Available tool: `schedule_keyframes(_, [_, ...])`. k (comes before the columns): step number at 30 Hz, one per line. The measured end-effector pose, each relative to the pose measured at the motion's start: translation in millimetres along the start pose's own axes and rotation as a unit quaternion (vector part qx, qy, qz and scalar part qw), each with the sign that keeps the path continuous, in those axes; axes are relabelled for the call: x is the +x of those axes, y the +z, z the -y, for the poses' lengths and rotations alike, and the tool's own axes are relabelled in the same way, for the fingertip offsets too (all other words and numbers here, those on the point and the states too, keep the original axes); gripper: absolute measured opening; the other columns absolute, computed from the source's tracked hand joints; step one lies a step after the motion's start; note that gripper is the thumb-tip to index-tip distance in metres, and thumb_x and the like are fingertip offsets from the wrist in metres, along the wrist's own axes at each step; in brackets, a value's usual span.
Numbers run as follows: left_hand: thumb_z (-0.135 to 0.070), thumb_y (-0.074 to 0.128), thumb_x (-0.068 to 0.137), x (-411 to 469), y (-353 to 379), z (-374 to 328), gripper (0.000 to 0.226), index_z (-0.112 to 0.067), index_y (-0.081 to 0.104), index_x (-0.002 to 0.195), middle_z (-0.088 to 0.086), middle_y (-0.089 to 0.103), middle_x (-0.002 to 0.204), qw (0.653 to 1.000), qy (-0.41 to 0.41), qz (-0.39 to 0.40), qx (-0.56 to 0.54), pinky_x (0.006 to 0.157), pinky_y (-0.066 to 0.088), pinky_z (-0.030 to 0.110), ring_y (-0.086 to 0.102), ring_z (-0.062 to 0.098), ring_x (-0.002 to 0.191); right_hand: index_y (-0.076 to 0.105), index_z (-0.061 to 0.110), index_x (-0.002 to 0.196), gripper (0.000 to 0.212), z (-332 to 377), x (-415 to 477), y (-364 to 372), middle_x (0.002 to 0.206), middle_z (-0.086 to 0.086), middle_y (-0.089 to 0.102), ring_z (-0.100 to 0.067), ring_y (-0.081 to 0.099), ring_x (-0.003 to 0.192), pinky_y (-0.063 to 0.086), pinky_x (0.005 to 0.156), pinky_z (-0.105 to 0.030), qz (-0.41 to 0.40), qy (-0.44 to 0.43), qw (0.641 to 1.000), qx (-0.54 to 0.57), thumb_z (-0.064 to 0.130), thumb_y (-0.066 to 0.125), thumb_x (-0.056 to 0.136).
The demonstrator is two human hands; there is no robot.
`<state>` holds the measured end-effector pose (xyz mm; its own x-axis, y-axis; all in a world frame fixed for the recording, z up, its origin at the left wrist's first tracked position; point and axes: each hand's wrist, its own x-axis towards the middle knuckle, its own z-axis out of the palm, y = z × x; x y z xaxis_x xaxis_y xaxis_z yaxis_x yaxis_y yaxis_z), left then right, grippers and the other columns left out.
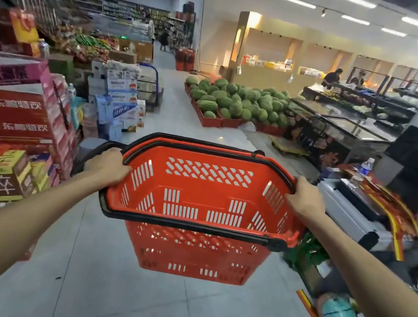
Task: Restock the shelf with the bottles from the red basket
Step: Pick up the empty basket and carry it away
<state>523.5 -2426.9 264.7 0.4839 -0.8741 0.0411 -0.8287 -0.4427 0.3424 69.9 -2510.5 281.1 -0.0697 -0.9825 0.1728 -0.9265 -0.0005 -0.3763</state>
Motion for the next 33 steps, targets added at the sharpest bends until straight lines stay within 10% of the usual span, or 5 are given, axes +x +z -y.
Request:
schedule_keyframes(16, [-0.048, 0.057, 0.092, 429.0, 113.3, -121.1, 0.05, -0.012, 0.05, 0.125, 0.011, 0.067, 0.116, 0.996, -0.075, -0.023, 0.049, 0.083, 0.053, 0.043, 0.068, 0.037, 0.1, 0.043, 0.01, 0.115, 0.034, 78.0, 469.7, 160.8, 0.095, -0.009, 0.058, -0.03, 0.057, 0.08, 0.044, 0.07, -0.035, 0.026, -0.062, 0.997, -0.029, 0.03, 0.063, 0.094])
schedule_keyframes(33, [-0.057, 0.064, 0.092, 903.2, 181.2, -95.0, 0.057, -0.009, 0.049, 0.119, 0.01, 0.066, 0.102, 0.996, -0.072, 0.024, 0.041, 0.07, 0.052, 0.036, 0.069, 0.033, 0.092, 0.045, 0.02, 0.111, 0.031, 270.7, 891.1, 395.1, 0.084, -0.002, 0.064, -0.02, 0.063, 0.066, 0.06, 0.064, -0.039, 0.033, -0.063, 0.997, 0.005, 0.038, 0.062, 0.091])
